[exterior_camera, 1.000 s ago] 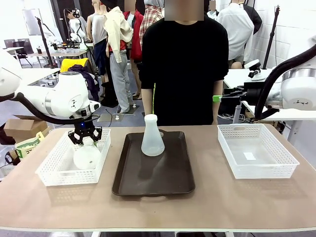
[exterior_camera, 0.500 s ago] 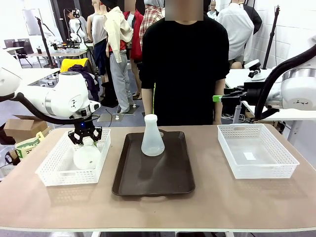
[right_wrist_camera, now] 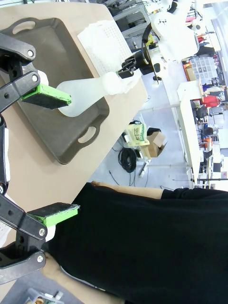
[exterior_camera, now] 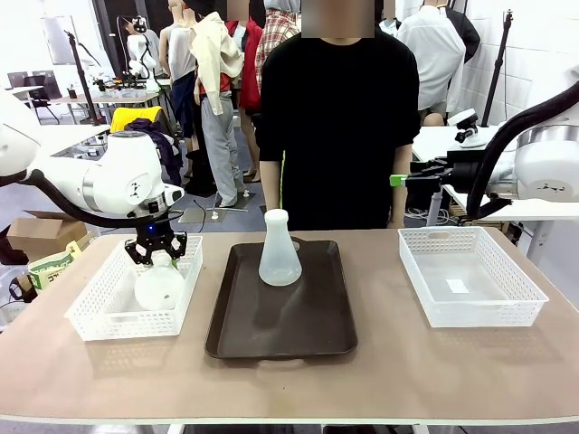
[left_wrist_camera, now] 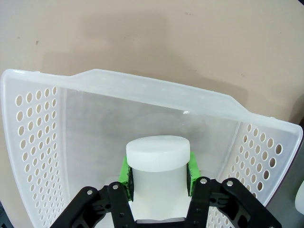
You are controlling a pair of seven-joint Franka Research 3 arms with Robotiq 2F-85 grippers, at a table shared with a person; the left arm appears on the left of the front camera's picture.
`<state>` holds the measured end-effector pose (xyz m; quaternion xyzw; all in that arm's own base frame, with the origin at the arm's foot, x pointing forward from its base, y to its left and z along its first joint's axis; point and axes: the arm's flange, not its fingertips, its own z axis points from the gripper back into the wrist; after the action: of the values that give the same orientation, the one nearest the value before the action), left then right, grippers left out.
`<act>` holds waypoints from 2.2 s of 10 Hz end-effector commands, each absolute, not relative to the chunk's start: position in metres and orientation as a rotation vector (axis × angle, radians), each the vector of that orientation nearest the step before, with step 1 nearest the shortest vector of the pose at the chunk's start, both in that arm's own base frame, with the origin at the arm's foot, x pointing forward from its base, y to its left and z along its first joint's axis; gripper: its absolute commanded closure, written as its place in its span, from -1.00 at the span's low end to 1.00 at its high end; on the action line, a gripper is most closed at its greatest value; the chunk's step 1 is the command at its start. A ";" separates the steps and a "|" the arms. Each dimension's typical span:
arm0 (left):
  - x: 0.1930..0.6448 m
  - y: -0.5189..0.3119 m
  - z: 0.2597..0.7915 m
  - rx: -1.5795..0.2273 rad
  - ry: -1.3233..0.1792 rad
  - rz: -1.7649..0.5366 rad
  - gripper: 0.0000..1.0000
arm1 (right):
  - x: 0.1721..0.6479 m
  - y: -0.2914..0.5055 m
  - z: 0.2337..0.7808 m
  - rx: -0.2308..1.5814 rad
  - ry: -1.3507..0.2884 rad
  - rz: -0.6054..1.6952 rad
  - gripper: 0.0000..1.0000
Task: Prepare the laboratory tools.
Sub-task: Place the picked Big flask upright in the Handle tray as directed by the person.
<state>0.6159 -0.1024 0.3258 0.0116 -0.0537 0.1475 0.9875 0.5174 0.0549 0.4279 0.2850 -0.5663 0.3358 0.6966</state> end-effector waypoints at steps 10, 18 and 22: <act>0.573 -0.061 0.401 -0.040 -0.065 0.246 1.00 | 0.517 0.055 0.429 0.636 -1.248 0.745 -1.00; 0.573 -0.061 0.401 -0.040 -0.065 0.246 1.00 | 0.517 0.055 0.429 0.636 -1.248 0.745 -1.00; 0.573 -0.061 0.401 -0.040 -0.065 0.246 1.00 | 0.517 0.055 0.429 0.636 -1.248 0.745 -1.00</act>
<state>0.5698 -0.0603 0.3971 -0.0214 -0.0277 0.1145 0.9928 0.5175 0.0547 0.4277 0.2850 -0.5662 0.3356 0.6968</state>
